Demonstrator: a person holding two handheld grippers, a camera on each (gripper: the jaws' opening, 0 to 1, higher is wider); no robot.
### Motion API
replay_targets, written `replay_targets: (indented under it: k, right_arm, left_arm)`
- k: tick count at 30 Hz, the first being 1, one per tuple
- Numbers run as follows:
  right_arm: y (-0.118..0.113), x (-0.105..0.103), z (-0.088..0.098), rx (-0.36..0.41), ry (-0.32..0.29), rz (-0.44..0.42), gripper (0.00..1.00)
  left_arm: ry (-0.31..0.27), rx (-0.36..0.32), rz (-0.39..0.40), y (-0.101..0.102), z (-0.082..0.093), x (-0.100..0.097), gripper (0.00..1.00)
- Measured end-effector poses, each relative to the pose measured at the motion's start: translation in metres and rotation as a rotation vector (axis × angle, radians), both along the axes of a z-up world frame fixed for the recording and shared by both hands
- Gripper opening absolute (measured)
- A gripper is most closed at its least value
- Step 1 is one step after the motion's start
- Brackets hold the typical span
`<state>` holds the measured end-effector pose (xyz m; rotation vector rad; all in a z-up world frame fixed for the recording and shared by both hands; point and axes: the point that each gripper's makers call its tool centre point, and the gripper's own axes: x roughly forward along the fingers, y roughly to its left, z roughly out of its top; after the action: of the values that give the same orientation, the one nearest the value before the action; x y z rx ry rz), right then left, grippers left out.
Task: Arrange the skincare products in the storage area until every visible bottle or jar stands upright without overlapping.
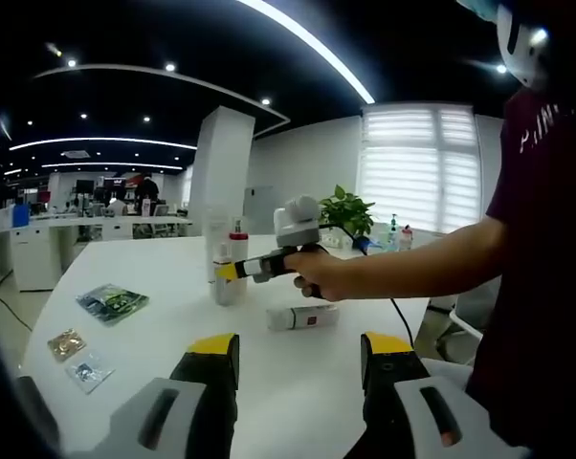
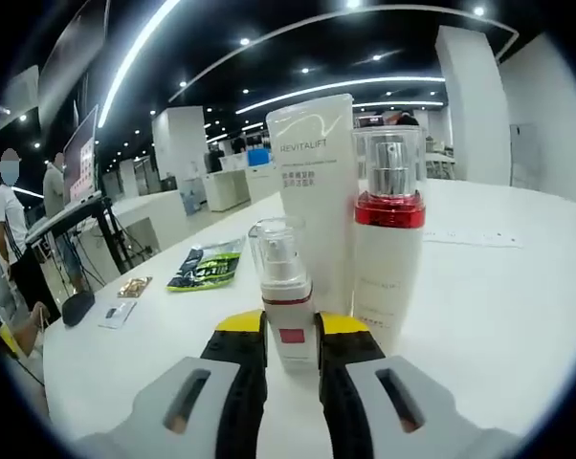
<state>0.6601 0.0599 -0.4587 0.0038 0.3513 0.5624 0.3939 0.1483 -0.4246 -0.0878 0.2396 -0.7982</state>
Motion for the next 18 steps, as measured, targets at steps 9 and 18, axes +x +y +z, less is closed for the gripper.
replay_targets:
  k: [9, 18]
  right_arm:
    - [-0.01, 0.0, 0.002, -0.037, -0.037, -0.017, 0.17]
    - [-0.008, 0.0, 0.002, -0.061, -0.058, -0.006, 0.17]
  left_arm:
    - [0.001, 0.0, -0.008, -0.004, 0.0, 0.001, 0.52]
    - [0.002, 0.004, -0.009, -0.006, -0.001, 0.0, 0.52]
